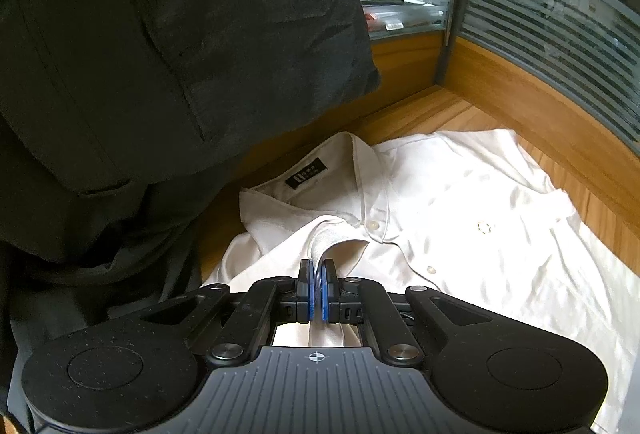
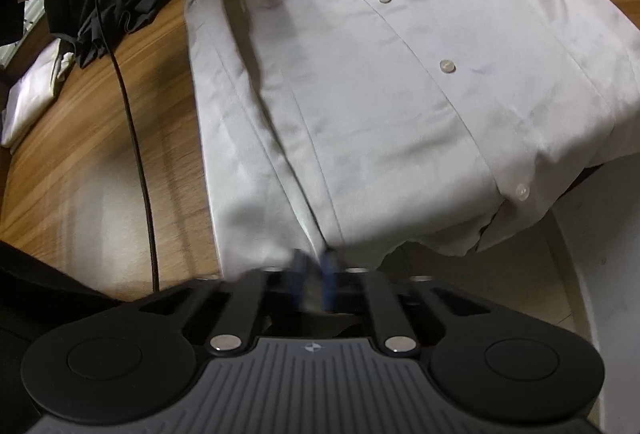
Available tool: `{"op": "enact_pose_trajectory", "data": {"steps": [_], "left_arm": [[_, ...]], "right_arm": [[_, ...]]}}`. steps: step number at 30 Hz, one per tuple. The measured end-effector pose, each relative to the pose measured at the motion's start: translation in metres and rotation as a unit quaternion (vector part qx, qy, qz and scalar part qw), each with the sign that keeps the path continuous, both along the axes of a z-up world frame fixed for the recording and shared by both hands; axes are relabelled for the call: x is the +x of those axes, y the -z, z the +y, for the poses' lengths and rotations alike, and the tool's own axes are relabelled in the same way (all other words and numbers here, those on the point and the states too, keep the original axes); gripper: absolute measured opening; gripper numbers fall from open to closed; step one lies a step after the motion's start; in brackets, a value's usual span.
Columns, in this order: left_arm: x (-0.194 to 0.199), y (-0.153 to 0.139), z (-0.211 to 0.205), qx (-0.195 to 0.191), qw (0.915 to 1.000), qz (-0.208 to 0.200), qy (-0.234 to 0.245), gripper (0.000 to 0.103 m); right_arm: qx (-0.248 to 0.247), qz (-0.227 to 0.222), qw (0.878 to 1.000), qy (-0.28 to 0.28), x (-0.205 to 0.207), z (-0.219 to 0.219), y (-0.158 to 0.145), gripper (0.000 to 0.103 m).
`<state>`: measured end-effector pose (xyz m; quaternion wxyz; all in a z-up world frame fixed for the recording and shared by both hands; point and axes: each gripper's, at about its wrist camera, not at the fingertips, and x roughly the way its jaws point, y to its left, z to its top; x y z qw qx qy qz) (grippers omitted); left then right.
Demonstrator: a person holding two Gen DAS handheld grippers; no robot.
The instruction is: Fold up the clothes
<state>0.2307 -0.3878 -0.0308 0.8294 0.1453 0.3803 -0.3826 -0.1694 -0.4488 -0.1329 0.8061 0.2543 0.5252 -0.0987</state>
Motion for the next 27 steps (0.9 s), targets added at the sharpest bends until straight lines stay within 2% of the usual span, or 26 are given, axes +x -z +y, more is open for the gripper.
{"op": "enact_pose_trajectory", "data": {"steps": [7, 12, 17, 27], "left_arm": [[-0.003, -0.012, -0.012, -0.012, 0.9999, 0.010, -0.005, 0.006], [-0.001, -0.017, -0.035, -0.015, 0.9998, 0.008, -0.007, 0.006], [0.001, -0.011, -0.066, -0.010, 0.9999, 0.009, 0.002, 0.006], [-0.007, 0.019, -0.122, 0.022, 0.9990, 0.017, 0.035, 0.006]], "right_arm": [[-0.046, -0.012, 0.998, 0.030, -0.013, -0.010, -0.025, 0.001], [-0.081, -0.006, 0.995, 0.055, -0.021, -0.035, -0.036, 0.001], [-0.092, 0.010, 0.993, 0.077, -0.023, -0.062, -0.031, 0.001], [-0.076, 0.034, 0.992, 0.098, -0.029, -0.072, -0.015, 0.001]]}}
